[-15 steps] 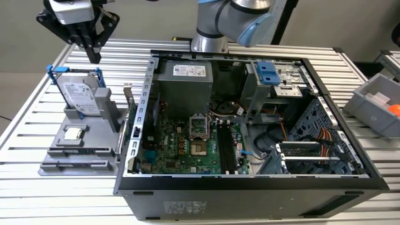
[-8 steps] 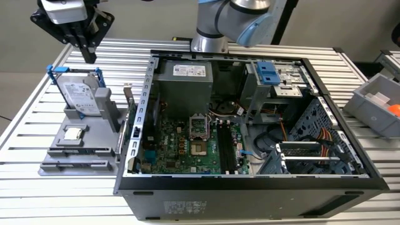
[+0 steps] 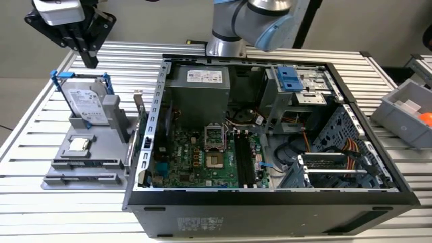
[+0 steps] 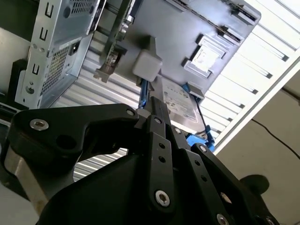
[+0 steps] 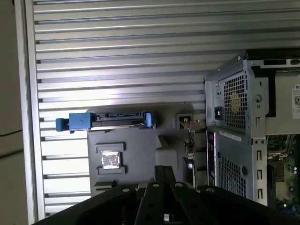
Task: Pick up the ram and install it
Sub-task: 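Reach for the ram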
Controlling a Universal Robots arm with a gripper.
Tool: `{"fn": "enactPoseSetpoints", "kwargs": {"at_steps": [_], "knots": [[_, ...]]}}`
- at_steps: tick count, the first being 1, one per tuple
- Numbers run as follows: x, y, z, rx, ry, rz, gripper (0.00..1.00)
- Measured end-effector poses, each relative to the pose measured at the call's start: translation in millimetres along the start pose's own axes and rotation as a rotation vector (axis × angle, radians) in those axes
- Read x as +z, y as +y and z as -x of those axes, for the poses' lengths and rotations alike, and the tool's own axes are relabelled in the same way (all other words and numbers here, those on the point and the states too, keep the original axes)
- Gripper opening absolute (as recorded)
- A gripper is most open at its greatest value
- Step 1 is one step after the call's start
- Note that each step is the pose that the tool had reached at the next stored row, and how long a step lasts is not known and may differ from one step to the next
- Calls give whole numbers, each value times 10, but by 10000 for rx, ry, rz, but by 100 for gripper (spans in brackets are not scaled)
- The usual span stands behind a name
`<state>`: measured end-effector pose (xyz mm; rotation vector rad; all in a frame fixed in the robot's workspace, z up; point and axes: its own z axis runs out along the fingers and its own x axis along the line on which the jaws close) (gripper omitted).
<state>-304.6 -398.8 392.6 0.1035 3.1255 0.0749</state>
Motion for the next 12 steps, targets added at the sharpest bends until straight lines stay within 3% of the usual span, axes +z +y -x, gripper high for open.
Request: {"fn": "enactPoseSetpoints", "kwargs": {"at_steps": [12], "knots": [[-3,-12,-176,-23,4,0,0]]}}
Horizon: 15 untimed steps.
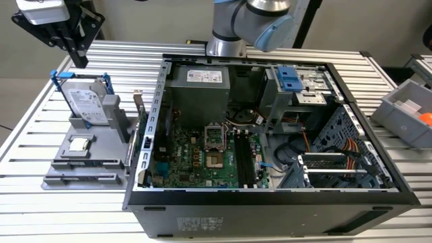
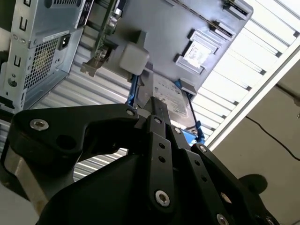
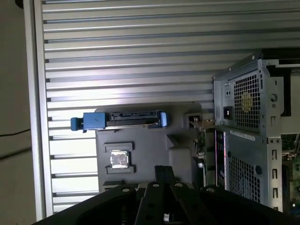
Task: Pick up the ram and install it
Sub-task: 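Reach for the ram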
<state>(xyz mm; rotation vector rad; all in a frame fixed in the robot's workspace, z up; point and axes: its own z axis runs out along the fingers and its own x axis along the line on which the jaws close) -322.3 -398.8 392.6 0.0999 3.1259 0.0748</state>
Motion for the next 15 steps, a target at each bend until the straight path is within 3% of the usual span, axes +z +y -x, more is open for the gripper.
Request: {"fn": "enactPoseSetpoints", "kwargs": {"at_steps": [15], "knots": [[-3,-14,-216,-25,4,0,0]]}}
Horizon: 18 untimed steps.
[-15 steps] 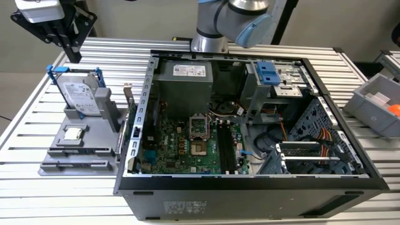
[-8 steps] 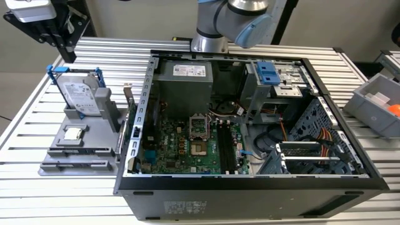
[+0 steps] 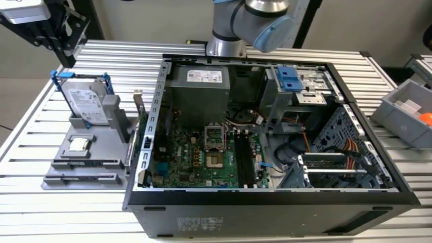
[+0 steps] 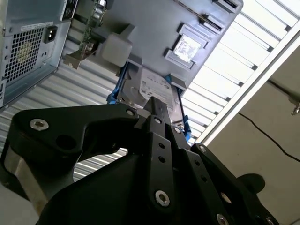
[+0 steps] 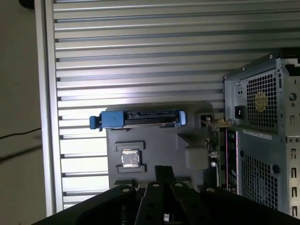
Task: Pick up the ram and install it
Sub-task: 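Reach for the ram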
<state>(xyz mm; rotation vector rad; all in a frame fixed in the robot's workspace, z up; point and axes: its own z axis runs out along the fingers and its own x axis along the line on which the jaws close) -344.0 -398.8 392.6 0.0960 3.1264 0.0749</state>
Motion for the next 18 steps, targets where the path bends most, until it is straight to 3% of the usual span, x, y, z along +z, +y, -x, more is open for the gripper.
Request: {"fn": "enactPoseSetpoints", "kwargs": {"at_steps": [8,18], "knots": [[-2,-6,-98,-12,3,0,0],[-2,-15,-107,-12,2,1,0]]}}
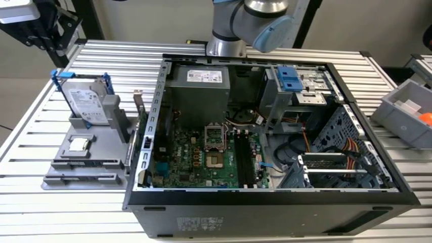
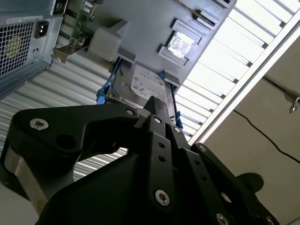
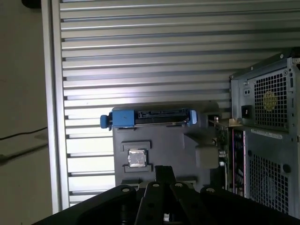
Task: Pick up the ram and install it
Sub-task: 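Reach for the ram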
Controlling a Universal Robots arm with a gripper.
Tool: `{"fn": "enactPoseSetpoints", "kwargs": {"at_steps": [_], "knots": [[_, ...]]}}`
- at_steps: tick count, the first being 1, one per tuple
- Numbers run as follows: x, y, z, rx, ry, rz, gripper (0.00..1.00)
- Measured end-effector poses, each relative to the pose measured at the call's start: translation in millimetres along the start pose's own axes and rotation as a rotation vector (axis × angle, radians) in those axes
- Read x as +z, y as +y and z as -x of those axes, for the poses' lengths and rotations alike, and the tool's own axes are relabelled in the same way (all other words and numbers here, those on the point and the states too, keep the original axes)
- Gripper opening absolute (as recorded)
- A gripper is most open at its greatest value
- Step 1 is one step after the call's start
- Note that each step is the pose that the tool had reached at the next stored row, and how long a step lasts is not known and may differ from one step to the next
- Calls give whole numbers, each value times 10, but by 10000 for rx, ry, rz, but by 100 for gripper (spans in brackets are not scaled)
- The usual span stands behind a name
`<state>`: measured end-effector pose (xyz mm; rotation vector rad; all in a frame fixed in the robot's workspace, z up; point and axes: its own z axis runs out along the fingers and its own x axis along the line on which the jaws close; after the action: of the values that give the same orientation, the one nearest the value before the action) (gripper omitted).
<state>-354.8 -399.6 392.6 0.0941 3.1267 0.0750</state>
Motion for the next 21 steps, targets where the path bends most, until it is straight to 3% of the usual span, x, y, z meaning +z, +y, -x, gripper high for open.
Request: {"fn": "enactPoseSetpoints", "kwargs": {"at_steps": [21], "knots": [[-8,-167,11,-3,3,-1,0]]}}
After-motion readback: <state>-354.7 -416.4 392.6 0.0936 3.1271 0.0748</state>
